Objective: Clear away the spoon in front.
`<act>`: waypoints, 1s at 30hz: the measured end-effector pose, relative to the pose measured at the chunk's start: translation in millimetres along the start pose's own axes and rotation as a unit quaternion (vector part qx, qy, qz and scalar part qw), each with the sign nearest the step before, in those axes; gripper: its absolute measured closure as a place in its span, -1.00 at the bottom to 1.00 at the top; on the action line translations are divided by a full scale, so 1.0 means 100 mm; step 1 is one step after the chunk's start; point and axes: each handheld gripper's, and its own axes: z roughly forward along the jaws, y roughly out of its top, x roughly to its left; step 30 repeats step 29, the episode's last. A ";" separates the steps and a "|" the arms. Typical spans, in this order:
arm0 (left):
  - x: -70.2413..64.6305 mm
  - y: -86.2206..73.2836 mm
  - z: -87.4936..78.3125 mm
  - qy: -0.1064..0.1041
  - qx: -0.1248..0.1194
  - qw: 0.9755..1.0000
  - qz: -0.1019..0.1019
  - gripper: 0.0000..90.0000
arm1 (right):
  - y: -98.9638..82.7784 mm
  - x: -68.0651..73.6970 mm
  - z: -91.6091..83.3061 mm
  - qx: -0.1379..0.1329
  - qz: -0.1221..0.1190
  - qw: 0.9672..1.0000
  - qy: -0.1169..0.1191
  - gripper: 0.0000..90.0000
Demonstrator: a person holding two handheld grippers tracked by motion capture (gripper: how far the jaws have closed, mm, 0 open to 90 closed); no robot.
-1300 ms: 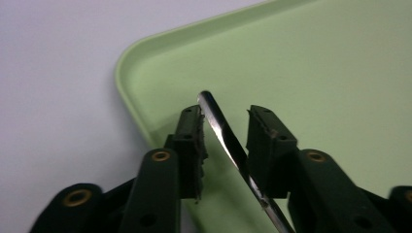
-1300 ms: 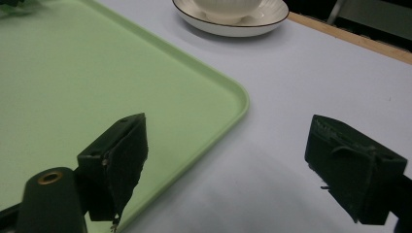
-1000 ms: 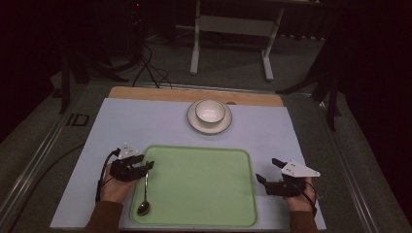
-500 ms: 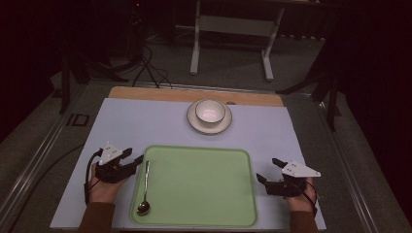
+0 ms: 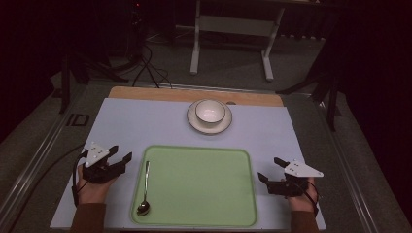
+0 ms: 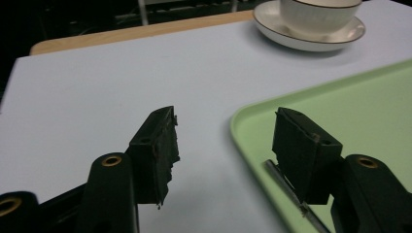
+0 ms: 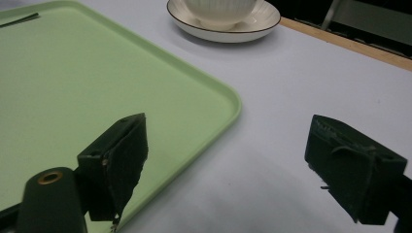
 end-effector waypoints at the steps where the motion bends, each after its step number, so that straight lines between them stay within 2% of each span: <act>1: 0.02 -0.01 -0.02 0.003 0.000 1.000 -0.002 -0.08 | 0.00 0.00 0.00 -0.001 0.000 1.000 0.000 -0.66; 8: 0.17 -0.07 -0.16 0.027 -0.007 1.000 -0.012 -0.10 | 0.00 -0.03 -0.02 -0.006 0.005 1.000 -0.004 -0.66; 15: 0.33 -0.13 -0.27 0.057 -0.015 0.998 -0.028 -0.16 | -0.01 -0.06 -0.06 -0.017 0.012 1.000 -0.011 -0.66; 18: 0.37 -0.14 -0.28 0.074 -0.014 0.997 -0.028 -0.20 | -0.01 -0.07 -0.08 -0.021 0.016 0.999 -0.017 -0.65; 30: 0.41 -0.16 -0.30 0.093 -0.023 0.995 -0.039 -0.31 | -0.01 -0.12 -0.11 -0.028 0.024 0.999 -0.034 -0.65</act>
